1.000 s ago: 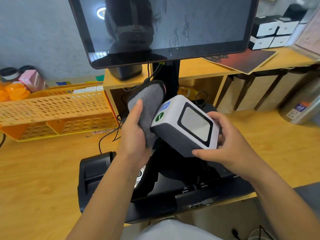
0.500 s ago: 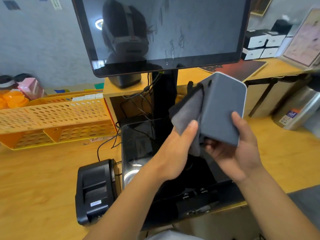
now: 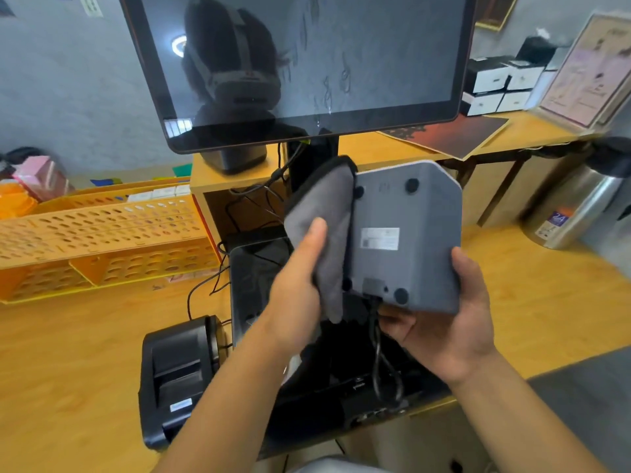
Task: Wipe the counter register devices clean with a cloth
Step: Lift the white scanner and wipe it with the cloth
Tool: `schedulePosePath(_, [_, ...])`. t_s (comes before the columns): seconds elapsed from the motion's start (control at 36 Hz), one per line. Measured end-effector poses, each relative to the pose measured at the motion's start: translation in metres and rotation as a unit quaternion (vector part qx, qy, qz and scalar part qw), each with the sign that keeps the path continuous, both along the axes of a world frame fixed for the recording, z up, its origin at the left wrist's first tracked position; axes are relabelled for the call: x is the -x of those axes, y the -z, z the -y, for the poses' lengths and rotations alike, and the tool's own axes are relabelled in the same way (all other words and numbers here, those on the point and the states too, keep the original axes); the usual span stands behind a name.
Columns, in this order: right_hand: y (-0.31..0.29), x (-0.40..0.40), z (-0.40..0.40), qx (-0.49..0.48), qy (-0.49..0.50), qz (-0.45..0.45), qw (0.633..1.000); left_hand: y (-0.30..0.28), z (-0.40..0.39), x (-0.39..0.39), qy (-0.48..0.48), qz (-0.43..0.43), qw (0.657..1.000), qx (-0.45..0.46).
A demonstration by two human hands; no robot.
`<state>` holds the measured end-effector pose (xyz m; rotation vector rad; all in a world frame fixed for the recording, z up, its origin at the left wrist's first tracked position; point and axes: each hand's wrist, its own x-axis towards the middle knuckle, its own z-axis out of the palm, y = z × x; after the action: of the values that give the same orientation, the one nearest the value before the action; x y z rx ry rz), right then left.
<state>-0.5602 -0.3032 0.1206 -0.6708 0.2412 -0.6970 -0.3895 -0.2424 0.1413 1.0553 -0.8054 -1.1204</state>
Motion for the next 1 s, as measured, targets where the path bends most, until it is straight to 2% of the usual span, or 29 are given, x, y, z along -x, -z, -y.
schedulePosePath(0.11, [-0.001, 0.007, 0.003, -0.007, -0.016, 0.041, 0.999, -0.014, 0.002, -0.016, -0.007, -0.105, 0.992, 0.066])
schedulePosePath(0.17, [-0.004, 0.012, 0.006, -0.003, -0.014, 0.047, 0.999, -0.016, -0.001, -0.021, -0.025, -0.121, 0.989, 0.086])
schedulePosePath(0.25, [-0.009, 0.016, 0.007, 0.008, 0.01, 0.031, 0.999, -0.01, -0.001, -0.019, -0.013, -0.032, 0.994, 0.1])
schedulePosePath(0.28, [-0.011, 0.015, 0.007, 0.01, 0.021, 0.017, 1.0, -0.009, -0.001, -0.014, -0.002, 0.011, 0.996, 0.087])
schedulePosePath(0.39, [-0.015, 0.004, -0.001, 0.011, 0.036, -0.028, 0.999, -0.007, -0.005, 0.017, 0.052, 0.098, 0.993, 0.036])
schedulePosePath(0.5, [-0.022, -0.004, -0.002, 0.005, 0.102, -0.049, 0.994, -0.005, -0.002, 0.038, 0.045, 0.249, 0.961, 0.115])
schedulePosePath(0.61, [-0.027, -0.006, 0.002, -0.008, 0.131, -0.061, 0.989, -0.003, -0.008, 0.038, 0.073, 0.281, 0.951, 0.107])
schedulePosePath(0.72, [-0.024, -0.008, 0.001, 0.013, 0.123, -0.083, 0.989, 0.0, -0.009, 0.033, 0.071, 0.26, 0.958, 0.093])
schedulePosePath(0.83, [-0.022, -0.006, 0.001, 0.062, 0.106, -0.114, 0.986, 0.001, -0.005, 0.026, 0.098, 0.112, 0.987, 0.061])
schedulePosePath(1.0, [-0.021, -0.005, -0.007, 0.138, 0.072, -0.153, 0.976, -0.007, 0.005, 0.011, 0.085, 0.027, 0.996, 0.024])
